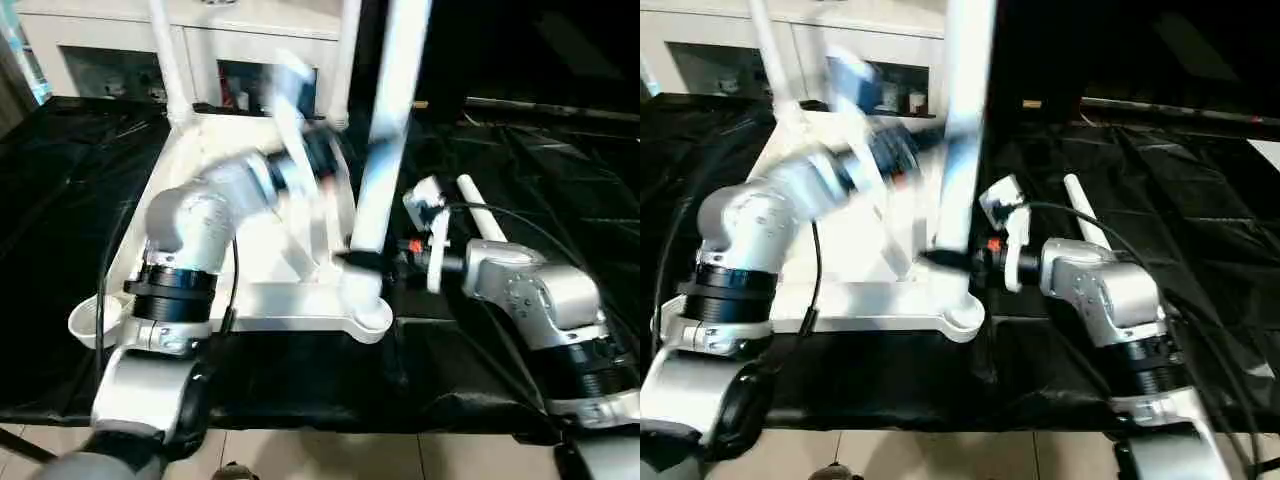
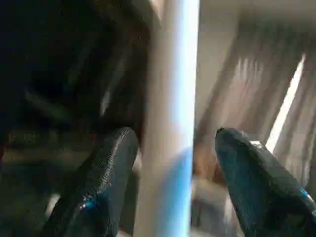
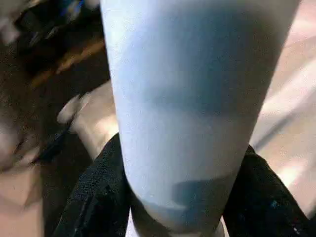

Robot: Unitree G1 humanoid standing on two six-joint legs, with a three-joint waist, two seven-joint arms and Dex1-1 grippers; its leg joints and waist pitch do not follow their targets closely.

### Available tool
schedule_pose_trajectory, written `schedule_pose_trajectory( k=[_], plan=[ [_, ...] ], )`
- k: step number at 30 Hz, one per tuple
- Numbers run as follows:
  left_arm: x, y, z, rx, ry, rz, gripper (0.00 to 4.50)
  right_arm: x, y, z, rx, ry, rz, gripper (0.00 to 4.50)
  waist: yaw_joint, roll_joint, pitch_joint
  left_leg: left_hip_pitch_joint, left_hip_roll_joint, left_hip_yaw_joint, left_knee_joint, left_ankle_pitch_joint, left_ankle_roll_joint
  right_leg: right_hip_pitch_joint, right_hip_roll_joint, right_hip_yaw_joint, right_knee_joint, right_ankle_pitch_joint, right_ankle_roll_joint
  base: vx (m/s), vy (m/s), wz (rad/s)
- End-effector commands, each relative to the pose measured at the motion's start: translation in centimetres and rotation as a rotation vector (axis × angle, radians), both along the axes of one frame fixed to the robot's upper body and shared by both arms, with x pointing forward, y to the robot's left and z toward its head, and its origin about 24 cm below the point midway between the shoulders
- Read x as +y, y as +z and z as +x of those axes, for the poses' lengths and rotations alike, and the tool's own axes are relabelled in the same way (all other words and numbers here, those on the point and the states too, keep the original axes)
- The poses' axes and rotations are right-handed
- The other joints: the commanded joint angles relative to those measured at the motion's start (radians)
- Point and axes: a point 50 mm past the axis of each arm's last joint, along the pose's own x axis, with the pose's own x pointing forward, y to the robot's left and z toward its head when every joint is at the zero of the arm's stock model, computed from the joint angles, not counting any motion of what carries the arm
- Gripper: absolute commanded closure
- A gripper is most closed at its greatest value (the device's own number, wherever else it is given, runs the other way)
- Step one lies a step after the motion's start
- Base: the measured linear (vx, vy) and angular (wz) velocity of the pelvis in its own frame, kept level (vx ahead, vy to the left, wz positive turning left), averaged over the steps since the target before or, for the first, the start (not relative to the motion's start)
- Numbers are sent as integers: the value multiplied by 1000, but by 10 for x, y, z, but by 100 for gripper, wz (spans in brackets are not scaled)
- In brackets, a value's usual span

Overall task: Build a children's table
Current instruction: Pick table leg

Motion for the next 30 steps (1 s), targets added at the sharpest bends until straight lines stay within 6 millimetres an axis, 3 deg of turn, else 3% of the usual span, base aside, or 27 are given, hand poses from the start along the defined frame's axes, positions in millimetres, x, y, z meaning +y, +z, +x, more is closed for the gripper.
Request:
schedule_pose_trajectory(
  k=[1,3,5,7,8,9,10,12,13,18,24,25,27,29,30],
  plan=[
    [10,10,0,-15,29,-103,150,-7,9,6,-59,-104,45,259,0,-5,-85,-1,11,2,-57,-70,5,74,-63,48,-62,-179,-150,0,0,0],
    [12,9,0,-23,31,-113,150,-7,9,8,-66,-132,64,259,0,-3,-85,2,12,3,-58,-69,11,73,-61,48,-63,-182,-141,0,0,0],
    [16,-4,-1,-26,42,11,150,-11,9,14,-96,-227,57,259,-3,4,-84,5,14,2,-61,-71,10,69,-61,49,-64,-189,-130,0,0,0],
    [18,-44,-9,-160,53,455,150,-19,6,19,-172,-317,-50,259,-7,10,-83,10,22,-3,-69,-80,-2,63,-61,50,-66,-230,-81,0,0,0],
    [17,-46,-10,-169,48,478,150,-19,6,19,-177,-317,-56,259,-11,9,-82,10,17,1,-69,-73,-13,66,-58,54,-64,-215,-73,0,0,0],
    [18,-57,-13,-197,26,575,150,-20,5,19,-197,-329,-65,259,-6,14,-86,14,17,0,-67,-66,-17,66,-61,54,-62,-196,-76,0,0,0],
    [20,-71,-18,-232,-9,699,150,-21,4,18,-234,-318,-105,259,-10,12,-87,14,18,3,-67,-64,-20,65,-59,56,-55,-152,-96,0,0,0],
    [21,-87,-24,-259,-66,810,150,-22,2,16,-248,-310,-137,259,-8,12,-84,12,19,0,-71,-83,-17,66,-60,55,-56,-152,-100,0,0,0],
    [22,-110,-35,-269,-166,923,150,-25,-1,14,-246,-314,-178,259,-9,11,-82,13,20,0,-72,-95,-20,67,-62,56,-55,-160,-104,0,0,0],
    [19,-133,-52,-262,-313,984,150,-30,-7,13,-219,-361,-189,259,-13,11,-79,13,19,3,-74,-135,-30,65,-63,59,-60,-196,-122,0,0,0],
    [25,-155,-53,-251,-390,1093,188,-29,-15,1,-192,-297,-191,259,-17,11,-71,18,16,0,-80,-219,-32,65,-63,58,-82,-347,-75,0,0,0],
    [27,-159,-51,-256,-396,1120,216,-27,-18,-3,-193,-265,-203,259,-21,16,-70,19,15,-1,-82,-232,-32,64,-62,57,-86,-364,-67,0,0,0],
    [28,-161,-50,-254,-401,1142,227,-26,-19,-5,-191,-254,-206,259,-23,13,-71,19,15,-2,-81,-234,-31,65,-63,57,-87,-369,-62,0,0,0],
    [29,-164,-48,-256,-408,1171,230,-26,-20,-7,-189,-250,-208,259,-30,19,-75,18,17,-5,-81,-222,-32,65,-64,57,-80,-330,-84,0,0,0],
    [29,-165,-48,-256,-407,1175,253,-26,-21,-7,-190,-251,-210,259,-31,18,-75,19,17,-4,-80,-220,-32,65,-64,57,-81,-321,-89,0,0,0]
  ],
)
